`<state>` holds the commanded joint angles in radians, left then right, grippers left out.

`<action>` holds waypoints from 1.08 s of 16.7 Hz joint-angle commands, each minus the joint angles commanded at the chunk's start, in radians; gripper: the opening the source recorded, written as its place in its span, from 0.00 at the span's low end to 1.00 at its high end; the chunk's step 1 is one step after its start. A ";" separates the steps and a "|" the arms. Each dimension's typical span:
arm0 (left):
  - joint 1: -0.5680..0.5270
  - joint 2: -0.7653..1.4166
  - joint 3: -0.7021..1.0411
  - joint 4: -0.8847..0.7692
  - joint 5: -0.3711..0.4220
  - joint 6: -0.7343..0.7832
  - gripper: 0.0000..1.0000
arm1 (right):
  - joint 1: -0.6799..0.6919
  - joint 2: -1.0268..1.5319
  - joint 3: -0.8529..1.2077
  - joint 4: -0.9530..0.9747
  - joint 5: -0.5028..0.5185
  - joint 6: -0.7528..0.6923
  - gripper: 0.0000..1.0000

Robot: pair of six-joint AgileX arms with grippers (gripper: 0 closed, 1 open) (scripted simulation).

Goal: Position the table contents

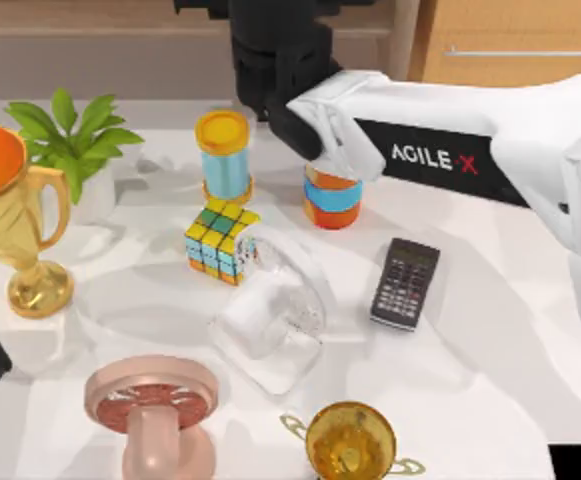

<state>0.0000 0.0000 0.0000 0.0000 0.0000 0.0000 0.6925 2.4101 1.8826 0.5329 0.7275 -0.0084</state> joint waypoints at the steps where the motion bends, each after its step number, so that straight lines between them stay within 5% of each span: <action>1: 0.000 0.000 0.000 0.000 0.000 0.000 1.00 | 0.000 0.000 0.000 0.000 0.000 0.000 0.02; 18: 0.000 0.000 0.000 0.000 0.000 0.000 1.00 | 0.051 -0.123 -0.161 0.035 0.045 0.003 0.00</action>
<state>0.0000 0.0000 0.0000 0.0000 0.0000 0.0000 0.7432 2.2874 1.7213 0.5674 0.7730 -0.0057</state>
